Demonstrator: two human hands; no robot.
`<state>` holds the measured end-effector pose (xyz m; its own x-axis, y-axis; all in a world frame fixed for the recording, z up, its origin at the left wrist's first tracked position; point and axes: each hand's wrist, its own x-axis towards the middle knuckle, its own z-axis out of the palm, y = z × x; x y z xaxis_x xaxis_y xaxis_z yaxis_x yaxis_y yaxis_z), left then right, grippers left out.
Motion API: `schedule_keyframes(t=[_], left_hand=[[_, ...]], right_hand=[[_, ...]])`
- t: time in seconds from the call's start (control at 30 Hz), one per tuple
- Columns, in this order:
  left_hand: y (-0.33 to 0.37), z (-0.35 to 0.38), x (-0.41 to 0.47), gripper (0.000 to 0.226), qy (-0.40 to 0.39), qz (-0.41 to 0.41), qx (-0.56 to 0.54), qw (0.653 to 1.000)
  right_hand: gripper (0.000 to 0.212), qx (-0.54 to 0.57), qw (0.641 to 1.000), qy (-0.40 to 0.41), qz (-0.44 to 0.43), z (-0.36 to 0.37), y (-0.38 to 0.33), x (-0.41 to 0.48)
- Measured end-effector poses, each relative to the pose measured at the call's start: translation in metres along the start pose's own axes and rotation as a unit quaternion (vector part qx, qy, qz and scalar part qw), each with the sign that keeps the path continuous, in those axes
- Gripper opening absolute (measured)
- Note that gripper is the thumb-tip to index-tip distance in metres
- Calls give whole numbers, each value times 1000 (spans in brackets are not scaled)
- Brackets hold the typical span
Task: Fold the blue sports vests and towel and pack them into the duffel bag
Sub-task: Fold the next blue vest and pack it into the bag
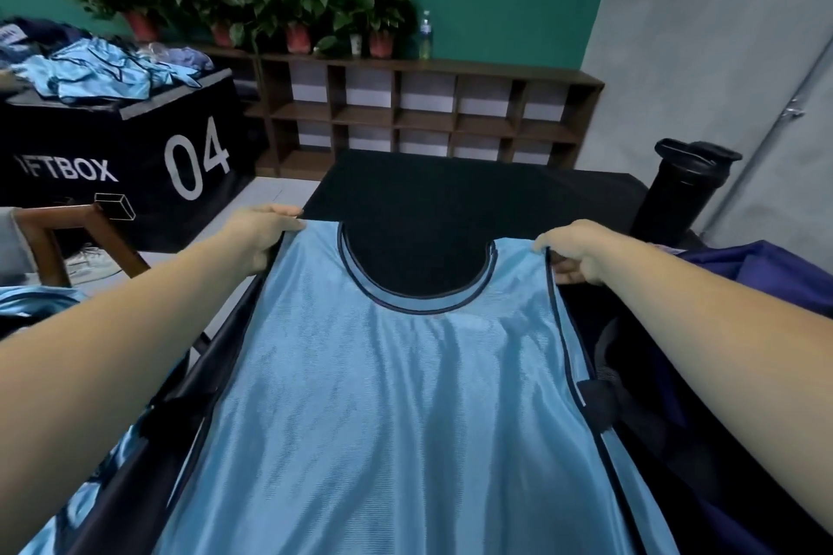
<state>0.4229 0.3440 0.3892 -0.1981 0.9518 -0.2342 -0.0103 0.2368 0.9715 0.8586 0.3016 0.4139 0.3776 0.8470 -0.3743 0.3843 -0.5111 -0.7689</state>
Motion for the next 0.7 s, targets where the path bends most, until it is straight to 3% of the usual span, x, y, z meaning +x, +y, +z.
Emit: schedule_keyframes(t=[0.1, 0.2, 0.3, 0.5, 0.7], left_hand=[[0, -2, 0, 23, -34, -12, 80, 996], [3, -6, 5, 26, -62, -20, 79, 995], [2, -3, 9, 27, -26, -7, 50, 998], [1, -4, 14, 29, -43, -18, 98, 994], [2, -1, 19, 23, -8, 1, 101, 995]], right_hand=[[10, -50, 996, -64, 37, -2, -1, 2], [4, -29, 999, -21, 16, -5, -2, 11], [6, -12, 999, 27, -14, -5, -1, 17], [4, -5, 1000, 17, -17, -3, 0, 16], [9, 2, 999, 15, -41, 4, 0, 17]])
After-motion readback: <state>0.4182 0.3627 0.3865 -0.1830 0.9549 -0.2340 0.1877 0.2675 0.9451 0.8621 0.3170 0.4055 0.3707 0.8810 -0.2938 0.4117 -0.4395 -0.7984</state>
